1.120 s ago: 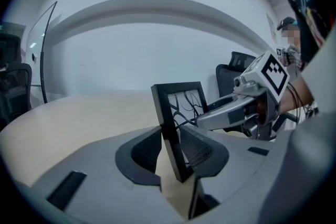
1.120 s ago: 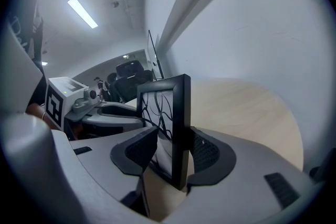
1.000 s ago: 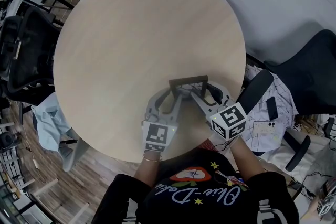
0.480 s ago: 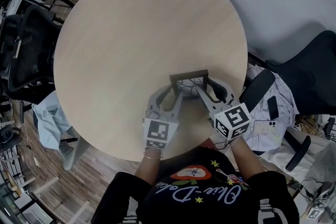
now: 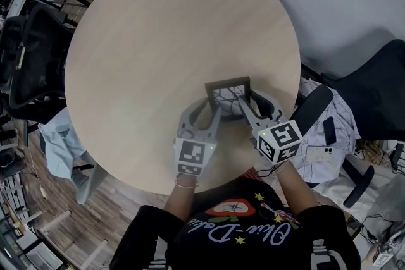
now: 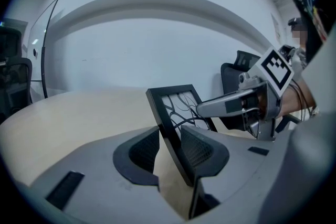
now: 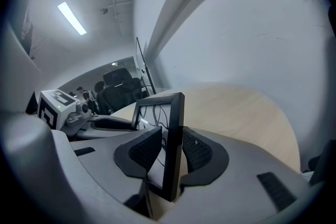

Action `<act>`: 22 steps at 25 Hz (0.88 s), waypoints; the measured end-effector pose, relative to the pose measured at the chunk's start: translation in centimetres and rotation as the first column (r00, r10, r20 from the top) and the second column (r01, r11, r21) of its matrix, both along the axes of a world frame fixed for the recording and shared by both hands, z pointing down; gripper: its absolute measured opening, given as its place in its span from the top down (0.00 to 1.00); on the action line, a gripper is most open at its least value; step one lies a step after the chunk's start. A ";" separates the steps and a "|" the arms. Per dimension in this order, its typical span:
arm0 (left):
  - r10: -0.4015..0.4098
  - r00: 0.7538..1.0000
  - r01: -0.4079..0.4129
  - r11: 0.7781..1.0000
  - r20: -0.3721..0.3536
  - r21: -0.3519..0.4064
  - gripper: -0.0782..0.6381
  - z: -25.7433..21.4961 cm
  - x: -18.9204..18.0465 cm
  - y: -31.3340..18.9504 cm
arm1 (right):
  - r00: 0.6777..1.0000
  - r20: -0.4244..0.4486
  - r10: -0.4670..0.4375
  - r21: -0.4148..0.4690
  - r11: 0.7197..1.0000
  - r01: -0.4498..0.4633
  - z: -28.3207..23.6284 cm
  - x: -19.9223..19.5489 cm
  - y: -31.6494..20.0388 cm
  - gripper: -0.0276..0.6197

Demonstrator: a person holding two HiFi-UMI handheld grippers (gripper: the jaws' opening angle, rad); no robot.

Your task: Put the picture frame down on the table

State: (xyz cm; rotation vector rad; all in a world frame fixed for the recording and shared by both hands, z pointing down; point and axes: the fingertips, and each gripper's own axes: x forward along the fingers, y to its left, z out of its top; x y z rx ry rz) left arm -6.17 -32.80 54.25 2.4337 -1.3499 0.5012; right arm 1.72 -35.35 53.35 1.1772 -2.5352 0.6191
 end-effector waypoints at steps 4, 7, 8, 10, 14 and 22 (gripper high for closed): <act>-0.010 1.000 0.010 1.000 0.015 -0.005 0.73 0.5 -0.1 -0.5 | 1.000 0.003 0.014 -0.032 0.999 -0.014 0.8 0.0 -0.6 0.79; -0.014 1.000 0.014 1.000 0.016 -0.013 0.73 1.0 -0.1 -0.9 | 1.000 0.006 0.023 -0.052 0.998 -0.022 1.4 0.0 -1.0 0.79; -0.016 1.000 0.017 1.000 0.017 -0.016 0.73 1.1 -0.2 -1.0 | 1.000 0.005 0.024 -0.059 0.998 -0.024 1.6 0.0 -1.1 0.79; -0.020 1.000 0.020 1.000 0.020 -0.021 0.73 1.3 -0.2 -1.1 | 1.000 0.002 0.026 -0.070 0.997 -0.026 1.9 0.0 -1.2 0.79; -0.021 0.999 0.022 0.999 0.024 -0.029 0.73 1.8 0.0 -1.4 | 1.000 -0.007 0.031 -0.080 0.996 -0.031 2.4 0.2 -1.5 0.78; -0.026 0.999 0.028 0.999 0.038 -0.046 0.73 2.6 -0.1 -1.8 | 0.998 -0.051 0.037 -0.093 0.995 -0.041 3.4 0.2 -2.0 0.78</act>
